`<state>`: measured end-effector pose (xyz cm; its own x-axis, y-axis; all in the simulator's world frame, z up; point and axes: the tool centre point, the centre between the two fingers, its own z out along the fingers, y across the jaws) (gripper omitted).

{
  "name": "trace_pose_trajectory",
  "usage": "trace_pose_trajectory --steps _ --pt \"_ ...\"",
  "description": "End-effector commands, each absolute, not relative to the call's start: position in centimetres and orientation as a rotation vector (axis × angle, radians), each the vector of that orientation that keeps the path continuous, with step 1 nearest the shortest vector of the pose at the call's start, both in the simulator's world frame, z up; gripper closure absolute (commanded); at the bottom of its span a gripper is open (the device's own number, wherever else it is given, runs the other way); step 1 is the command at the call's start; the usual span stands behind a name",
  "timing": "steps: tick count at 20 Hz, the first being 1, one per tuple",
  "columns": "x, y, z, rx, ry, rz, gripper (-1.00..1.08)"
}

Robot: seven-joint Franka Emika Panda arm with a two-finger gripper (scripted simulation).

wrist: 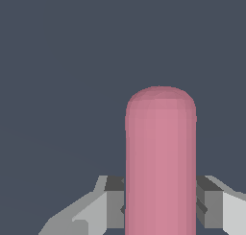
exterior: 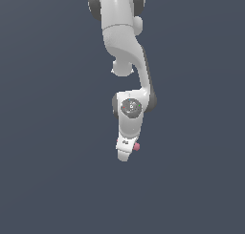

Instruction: Pick up the object and move it to a goal position.

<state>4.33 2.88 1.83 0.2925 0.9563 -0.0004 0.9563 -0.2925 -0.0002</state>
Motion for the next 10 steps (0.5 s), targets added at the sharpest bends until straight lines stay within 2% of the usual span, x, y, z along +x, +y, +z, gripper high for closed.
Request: trace_pose_trajectory --steps 1,10 --pt "4.3 2.9 1.8 2.525 1.869 0.0 1.08" --pt "4.3 1.3 4.3 2.525 1.869 0.0 1.08"
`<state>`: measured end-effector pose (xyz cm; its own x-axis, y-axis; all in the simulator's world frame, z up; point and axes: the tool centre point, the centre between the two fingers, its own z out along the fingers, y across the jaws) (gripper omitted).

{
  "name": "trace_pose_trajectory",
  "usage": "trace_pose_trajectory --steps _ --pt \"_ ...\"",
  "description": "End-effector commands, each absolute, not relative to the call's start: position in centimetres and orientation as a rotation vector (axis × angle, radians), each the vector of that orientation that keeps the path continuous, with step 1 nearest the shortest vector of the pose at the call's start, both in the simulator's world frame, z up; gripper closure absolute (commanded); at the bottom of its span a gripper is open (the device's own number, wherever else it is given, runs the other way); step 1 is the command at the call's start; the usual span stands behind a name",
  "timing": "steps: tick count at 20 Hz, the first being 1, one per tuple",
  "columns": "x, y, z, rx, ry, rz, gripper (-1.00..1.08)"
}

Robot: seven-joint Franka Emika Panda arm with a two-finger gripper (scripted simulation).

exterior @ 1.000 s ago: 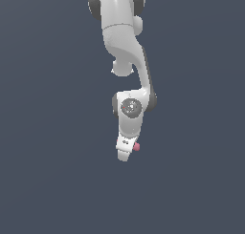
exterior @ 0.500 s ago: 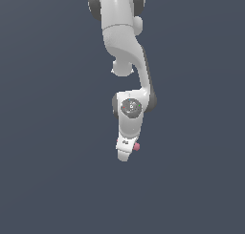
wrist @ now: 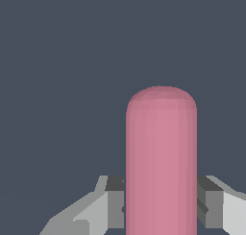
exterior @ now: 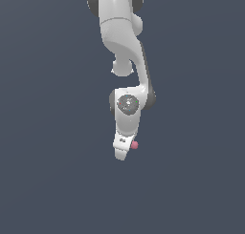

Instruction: Pick up the object and move it to a goal position.

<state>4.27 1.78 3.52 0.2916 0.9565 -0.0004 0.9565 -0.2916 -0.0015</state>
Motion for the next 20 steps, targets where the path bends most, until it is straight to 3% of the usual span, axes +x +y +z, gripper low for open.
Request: trace_pose_trajectory --steps 1,20 --pt "4.3 0.9 4.9 -2.525 -1.869 0.001 1.08" --pt "4.5 -11.1 23.5 -2.522 -1.871 -0.002 1.08"
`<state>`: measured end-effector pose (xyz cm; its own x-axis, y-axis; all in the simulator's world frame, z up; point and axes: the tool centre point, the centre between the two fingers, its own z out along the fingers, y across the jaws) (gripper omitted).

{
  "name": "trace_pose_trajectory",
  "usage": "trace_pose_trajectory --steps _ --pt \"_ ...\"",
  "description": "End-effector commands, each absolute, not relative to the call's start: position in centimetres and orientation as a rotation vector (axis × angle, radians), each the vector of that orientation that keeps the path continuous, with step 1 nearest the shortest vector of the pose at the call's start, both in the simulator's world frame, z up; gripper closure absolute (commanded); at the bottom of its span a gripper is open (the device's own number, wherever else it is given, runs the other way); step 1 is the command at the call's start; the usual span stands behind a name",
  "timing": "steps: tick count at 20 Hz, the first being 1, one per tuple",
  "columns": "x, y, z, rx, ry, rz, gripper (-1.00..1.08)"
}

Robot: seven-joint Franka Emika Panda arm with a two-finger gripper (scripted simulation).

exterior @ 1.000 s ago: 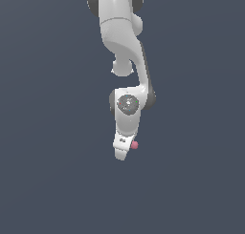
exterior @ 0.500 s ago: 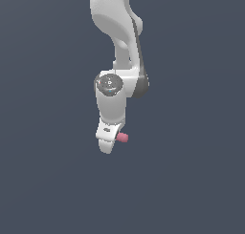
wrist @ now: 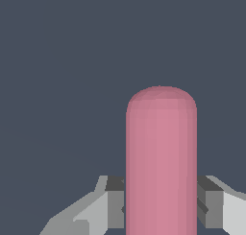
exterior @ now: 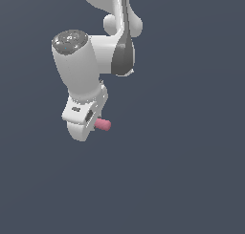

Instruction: Pick up the object and move it to a goal position.

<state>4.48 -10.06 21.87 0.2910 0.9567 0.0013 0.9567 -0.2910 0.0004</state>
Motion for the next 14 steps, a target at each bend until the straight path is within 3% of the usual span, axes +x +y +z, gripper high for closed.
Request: trace_pose_trajectory --steps 1,14 --pt "4.5 -11.7 24.5 -2.522 -1.871 -0.002 1.08" --pt "5.0 -19.3 36.0 -2.524 -1.869 -0.002 1.08"
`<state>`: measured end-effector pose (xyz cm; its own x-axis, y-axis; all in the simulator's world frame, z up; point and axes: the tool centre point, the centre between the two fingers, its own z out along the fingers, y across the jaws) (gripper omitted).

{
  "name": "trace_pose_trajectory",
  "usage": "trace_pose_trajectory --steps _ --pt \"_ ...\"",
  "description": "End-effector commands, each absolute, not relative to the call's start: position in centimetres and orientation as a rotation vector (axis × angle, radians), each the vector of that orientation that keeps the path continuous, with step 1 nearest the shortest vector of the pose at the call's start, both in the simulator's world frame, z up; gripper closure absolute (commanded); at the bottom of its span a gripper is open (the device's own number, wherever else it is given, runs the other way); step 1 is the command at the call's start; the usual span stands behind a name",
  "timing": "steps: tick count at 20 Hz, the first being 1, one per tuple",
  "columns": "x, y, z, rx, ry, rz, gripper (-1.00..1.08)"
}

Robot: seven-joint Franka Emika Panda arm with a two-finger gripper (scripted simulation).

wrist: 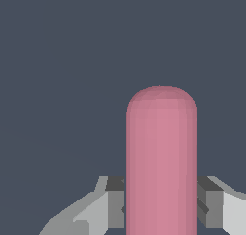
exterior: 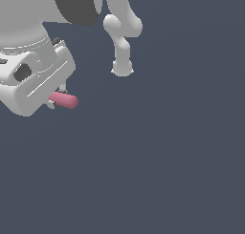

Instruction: Pick up the object and move it to a goal position.

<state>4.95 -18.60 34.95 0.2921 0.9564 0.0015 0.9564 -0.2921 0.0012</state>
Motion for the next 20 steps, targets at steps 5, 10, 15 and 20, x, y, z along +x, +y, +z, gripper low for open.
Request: trace_pose_trajectory --steps 5,10,15,20 --pt "5.2 -21.0 38.6 2.526 1.87 0.001 1.08" --pt "5.4 -22.1 40.1 2.526 1.869 0.001 1.08" --pt "5.5 -22.6 40.9 2.526 1.868 0.0 1.08" --pt "5.5 -22.8 41.2 2.526 1.868 0.0 1.08"
